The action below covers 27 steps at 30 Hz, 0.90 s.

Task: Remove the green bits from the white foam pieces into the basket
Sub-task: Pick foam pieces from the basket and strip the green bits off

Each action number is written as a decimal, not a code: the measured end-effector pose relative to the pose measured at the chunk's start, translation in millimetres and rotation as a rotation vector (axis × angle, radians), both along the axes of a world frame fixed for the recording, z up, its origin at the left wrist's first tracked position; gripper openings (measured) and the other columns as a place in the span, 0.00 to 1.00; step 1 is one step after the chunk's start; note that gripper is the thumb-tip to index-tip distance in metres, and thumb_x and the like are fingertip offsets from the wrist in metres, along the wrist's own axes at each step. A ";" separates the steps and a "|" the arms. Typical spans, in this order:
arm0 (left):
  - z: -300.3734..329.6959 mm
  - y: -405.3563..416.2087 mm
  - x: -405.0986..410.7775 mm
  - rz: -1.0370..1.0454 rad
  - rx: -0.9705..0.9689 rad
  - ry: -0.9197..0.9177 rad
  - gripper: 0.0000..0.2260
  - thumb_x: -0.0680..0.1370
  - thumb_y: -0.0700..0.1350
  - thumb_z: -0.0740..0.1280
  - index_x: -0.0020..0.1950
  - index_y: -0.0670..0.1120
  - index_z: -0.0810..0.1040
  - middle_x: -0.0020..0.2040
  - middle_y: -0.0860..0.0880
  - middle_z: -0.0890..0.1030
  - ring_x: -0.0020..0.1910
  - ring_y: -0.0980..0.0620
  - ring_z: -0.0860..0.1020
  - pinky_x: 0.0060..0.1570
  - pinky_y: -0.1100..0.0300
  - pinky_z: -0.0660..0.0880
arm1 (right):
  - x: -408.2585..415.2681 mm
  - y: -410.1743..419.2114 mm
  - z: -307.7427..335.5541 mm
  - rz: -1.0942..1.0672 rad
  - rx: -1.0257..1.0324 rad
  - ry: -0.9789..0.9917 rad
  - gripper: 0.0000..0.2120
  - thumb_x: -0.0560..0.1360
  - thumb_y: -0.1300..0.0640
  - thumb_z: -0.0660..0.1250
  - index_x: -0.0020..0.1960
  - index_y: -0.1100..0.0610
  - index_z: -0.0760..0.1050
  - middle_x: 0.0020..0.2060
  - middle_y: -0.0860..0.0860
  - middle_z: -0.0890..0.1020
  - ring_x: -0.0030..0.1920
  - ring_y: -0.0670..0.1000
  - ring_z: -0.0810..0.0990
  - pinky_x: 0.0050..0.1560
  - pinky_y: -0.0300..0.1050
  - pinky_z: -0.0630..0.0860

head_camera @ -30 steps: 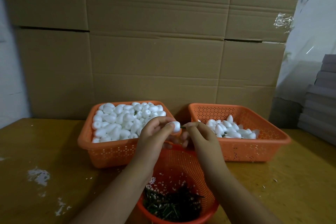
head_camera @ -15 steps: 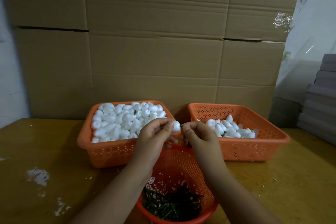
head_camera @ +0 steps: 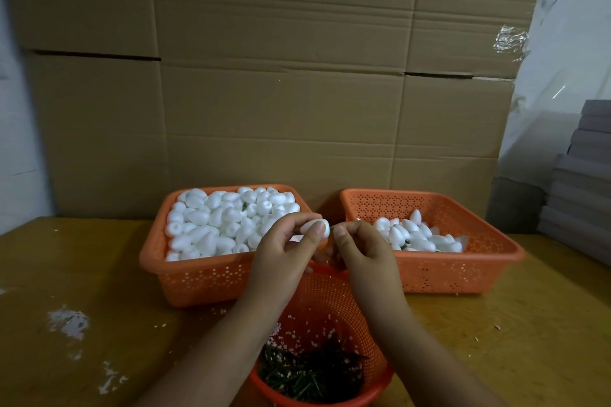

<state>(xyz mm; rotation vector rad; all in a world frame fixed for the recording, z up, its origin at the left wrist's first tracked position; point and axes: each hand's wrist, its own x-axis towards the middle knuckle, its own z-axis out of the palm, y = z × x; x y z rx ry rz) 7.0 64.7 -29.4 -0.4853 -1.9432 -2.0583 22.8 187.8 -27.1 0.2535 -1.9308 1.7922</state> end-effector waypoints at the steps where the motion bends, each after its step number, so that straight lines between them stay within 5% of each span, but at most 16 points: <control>1: 0.1 -0.1 0.3 0.002 -0.009 0.000 0.09 0.77 0.51 0.69 0.56 0.54 0.80 0.51 0.53 0.83 0.41 0.53 0.84 0.35 0.64 0.76 | -0.1 -0.1 0.5 0.000 -0.006 0.000 0.08 0.80 0.60 0.63 0.46 0.62 0.77 0.32 0.53 0.79 0.33 0.44 0.75 0.36 0.37 0.72; 6: 0.3 -0.9 -1.5 -0.025 0.041 -0.033 0.12 0.77 0.41 0.70 0.57 0.55 0.78 0.53 0.52 0.83 0.38 0.54 0.83 0.34 0.63 0.75 | -0.4 3.1 0.4 -0.007 -0.059 -0.022 0.10 0.80 0.59 0.62 0.45 0.65 0.77 0.29 0.50 0.77 0.32 0.45 0.73 0.35 0.37 0.71; 13: -0.3 -1.9 -0.8 -0.051 0.036 -0.042 0.13 0.76 0.41 0.70 0.58 0.56 0.78 0.54 0.53 0.83 0.40 0.55 0.83 0.36 0.64 0.75 | 0.5 4.2 1.7 -0.011 -0.080 -0.072 0.17 0.80 0.56 0.63 0.34 0.61 0.73 0.26 0.50 0.76 0.30 0.45 0.73 0.33 0.33 0.69; 17: 0.0 -1.7 -0.6 -0.058 0.038 -0.048 0.13 0.76 0.40 0.70 0.58 0.53 0.78 0.56 0.52 0.82 0.39 0.56 0.82 0.35 0.65 0.75 | 1.0 3.7 3.1 0.005 -0.122 -0.093 0.18 0.80 0.56 0.63 0.34 0.62 0.73 0.30 0.57 0.76 0.32 0.50 0.73 0.37 0.42 0.70; 27: -2.0 -2.0 -2.3 -0.063 -0.003 -0.038 0.12 0.77 0.40 0.69 0.55 0.55 0.80 0.53 0.53 0.83 0.39 0.56 0.82 0.36 0.64 0.75 | 0.7 4.0 2.1 0.045 -0.122 -0.097 0.19 0.81 0.55 0.62 0.37 0.67 0.75 0.26 0.54 0.76 0.29 0.46 0.72 0.30 0.35 0.70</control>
